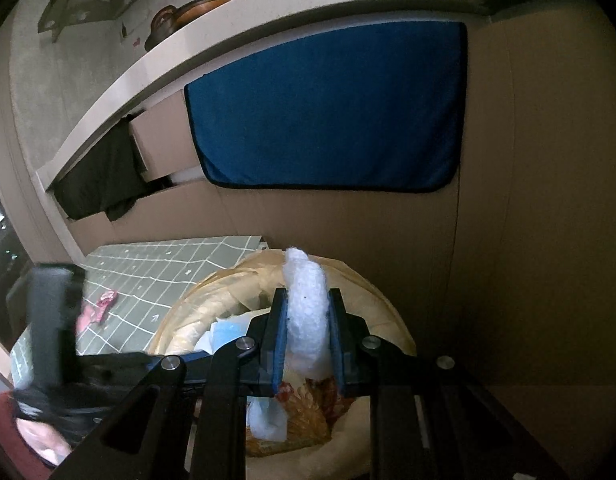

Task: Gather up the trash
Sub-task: 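Open both grippers to drop the mask and tissue into the bin, then move both grippers back over the table toward the sponge and pink packet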

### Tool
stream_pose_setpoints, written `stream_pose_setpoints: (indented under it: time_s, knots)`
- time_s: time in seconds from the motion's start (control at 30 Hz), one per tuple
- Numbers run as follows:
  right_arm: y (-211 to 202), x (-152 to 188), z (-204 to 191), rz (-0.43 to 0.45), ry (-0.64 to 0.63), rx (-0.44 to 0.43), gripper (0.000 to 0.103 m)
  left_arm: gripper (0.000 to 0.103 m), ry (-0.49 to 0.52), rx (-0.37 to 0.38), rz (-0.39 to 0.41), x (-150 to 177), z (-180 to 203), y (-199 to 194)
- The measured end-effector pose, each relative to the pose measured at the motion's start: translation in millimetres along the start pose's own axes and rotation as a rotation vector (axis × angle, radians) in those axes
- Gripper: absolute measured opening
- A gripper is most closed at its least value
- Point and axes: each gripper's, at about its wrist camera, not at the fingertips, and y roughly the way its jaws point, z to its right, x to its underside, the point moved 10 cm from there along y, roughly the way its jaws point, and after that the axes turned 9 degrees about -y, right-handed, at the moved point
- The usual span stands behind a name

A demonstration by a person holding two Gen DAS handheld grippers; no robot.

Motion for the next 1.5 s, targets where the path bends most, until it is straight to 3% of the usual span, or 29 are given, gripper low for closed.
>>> stream_pose_setpoints:
  time_s: [0.1, 0.3, 0.4, 0.57, 0.7, 0.87, 1.13, 1.3, 1.5]
  knots:
    - [4.0, 1.6, -4.1, -0.008, -0.003, -0.009, 0.018, 0.051, -0.042, -0.009, 0.067, -8.9, -11.1, -29.1]
    - [24.3, 16.6, -30.1, -0.06, -0.015, -0.073, 0.019, 0.051, -0.097, -0.129, 0.223, -17.6, -45.3, -89.3]
    - [40.4, 29.6, -42.4, -0.107, -0.017, -0.087, 0.021, 0.051, -0.132, -0.178, 0.25, -10.8, -63.1, -112.5]
    - [62.9, 53.5, -41.4, -0.195, -0.005, -0.041, 0.041, 0.051, -0.192, -0.229, 0.318, -2.0, -97.0, -142.0]
    - [64.4, 58.5, -41.0, -0.204, -0.015, -0.005, 0.049, 0.051, -0.235, -0.306, 0.378, 0.3, -130.6, -164.6]
    - [51.3, 46.7, -41.3, -0.164, -0.044, 0.042, 0.055, 0.051, -0.258, -0.358, 0.4, 6.8, -156.2, -184.7]
    - [23.6, 25.3, -55.2, -0.106, -0.05, 0.031, 0.056, 0.051, -0.265, -0.385, 0.416, 23.3, -173.6, -214.1]
    - [15.5, 12.7, -91.6, -0.061, -0.095, -0.033, 0.056, 0.051, -0.299, -0.42, 0.446, 31.6, -199.0, -239.7]
    - [15.4, 2.2, -149.5, -0.029, -0.175, -0.152, 0.056, 0.051, -0.367, -0.439, 0.428, 44.3, -237.1, -250.7]
